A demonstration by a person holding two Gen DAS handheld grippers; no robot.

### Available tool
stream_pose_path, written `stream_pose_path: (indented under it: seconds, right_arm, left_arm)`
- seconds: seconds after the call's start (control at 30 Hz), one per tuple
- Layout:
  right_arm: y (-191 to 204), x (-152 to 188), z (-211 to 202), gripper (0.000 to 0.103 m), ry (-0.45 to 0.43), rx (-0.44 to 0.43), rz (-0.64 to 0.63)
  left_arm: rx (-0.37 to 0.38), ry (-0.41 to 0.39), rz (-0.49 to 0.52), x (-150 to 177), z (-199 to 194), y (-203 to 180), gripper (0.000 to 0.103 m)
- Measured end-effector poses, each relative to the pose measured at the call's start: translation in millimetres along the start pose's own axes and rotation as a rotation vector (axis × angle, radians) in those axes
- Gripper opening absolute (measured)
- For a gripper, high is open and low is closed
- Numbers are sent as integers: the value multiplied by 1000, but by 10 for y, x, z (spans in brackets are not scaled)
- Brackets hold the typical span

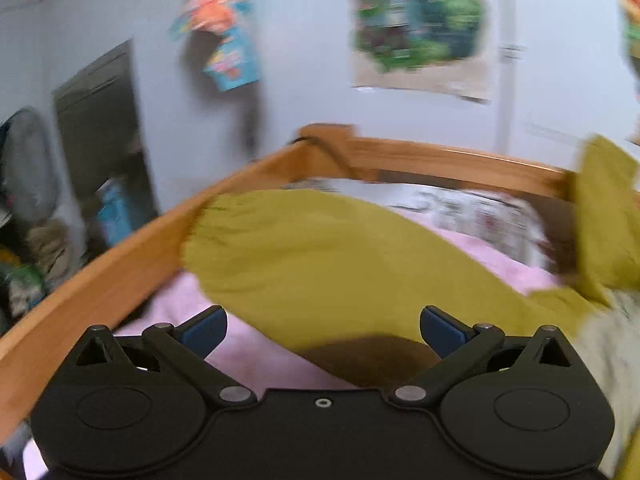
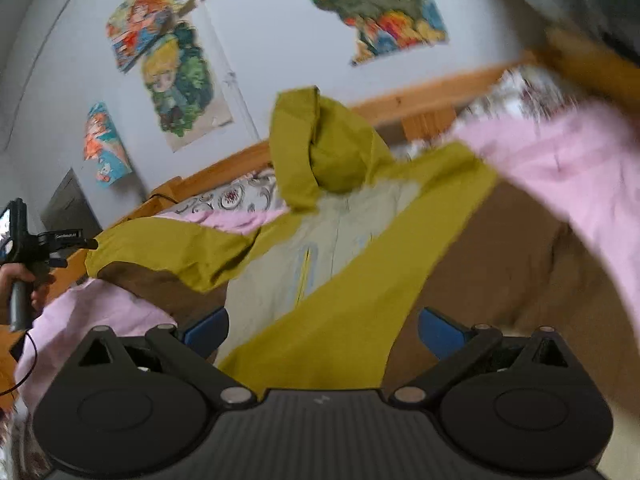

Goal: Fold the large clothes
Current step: 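Grasp the other olive sleeve cuff with the left gripper and lift it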

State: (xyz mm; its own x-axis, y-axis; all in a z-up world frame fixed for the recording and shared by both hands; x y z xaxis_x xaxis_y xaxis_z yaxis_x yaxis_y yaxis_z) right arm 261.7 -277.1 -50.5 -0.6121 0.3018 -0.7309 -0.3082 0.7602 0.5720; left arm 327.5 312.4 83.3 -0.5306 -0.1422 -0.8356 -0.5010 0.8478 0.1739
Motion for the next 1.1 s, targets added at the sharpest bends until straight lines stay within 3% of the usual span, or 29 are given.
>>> stream_pose_path:
  seconds: [0.1, 0.2, 0.33, 0.43, 0.5, 0.53, 0.57, 0.6, 0.67, 0.83, 0.93, 1.1]
  right_arm:
    - [-48, 267, -11, 103, -29, -3, 42]
    - [-90, 438, 112, 103, 38, 18, 23]
    - [-174, 442, 176, 103, 28, 31, 87]
    - [-191, 495, 209, 103, 26, 32, 95]
    - [-203, 554, 216, 103, 29, 26, 98]
    - [-218, 563, 209, 103, 30, 25, 104]
    - [-230, 574, 213, 103, 32, 25, 112]
    - [-243, 581, 214, 103, 36, 24, 122]
    - [-259, 586, 213, 103, 38, 19, 136]
    - [-264, 572, 183, 103, 29, 2, 144]
    - [-263, 527, 136, 103, 12, -7, 145]
    - [-298, 453, 46, 103, -17, -10, 160]
  left_arm:
    - [7, 43, -145, 7, 317, 215, 102]
    - [67, 95, -289, 78, 618, 278, 102]
    - [30, 114, -422, 209, 898, 331, 94]
    - [-7, 80, -440, 255, 944, 296, 81]
    - [-16, 30, -463, 243, 931, 275, 53]
    - [-26, 11, -461, 241, 919, 267, 42]
    - [-29, -10, -446, 222, 883, 229, 16]
    - [-40, -35, -421, 189, 830, 180, 9]
    - [-90, -87, -348, 117, 684, 66, 6]
    - [-106, -227, -232, -136, 291, -234, 3]
    - [-50, -317, -167, -318, -30, -509, 3]
    - [75, -412, -80, -347, -504, -1015, 3]
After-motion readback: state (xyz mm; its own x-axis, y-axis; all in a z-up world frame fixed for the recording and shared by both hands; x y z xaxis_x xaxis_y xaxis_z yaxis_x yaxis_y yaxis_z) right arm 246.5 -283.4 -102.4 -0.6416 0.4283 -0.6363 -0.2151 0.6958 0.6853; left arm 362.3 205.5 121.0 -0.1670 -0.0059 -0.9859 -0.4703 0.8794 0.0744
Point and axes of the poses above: each gripper's, at about its wrist camera, not at the fingertips, and z roughly the way its jaws point, y to its left, x to its underside, the point moved 5 cm from there along z, roughly the way its jaws point, and after that the axes turned 9 degrees about z, right-handed, at the moved point
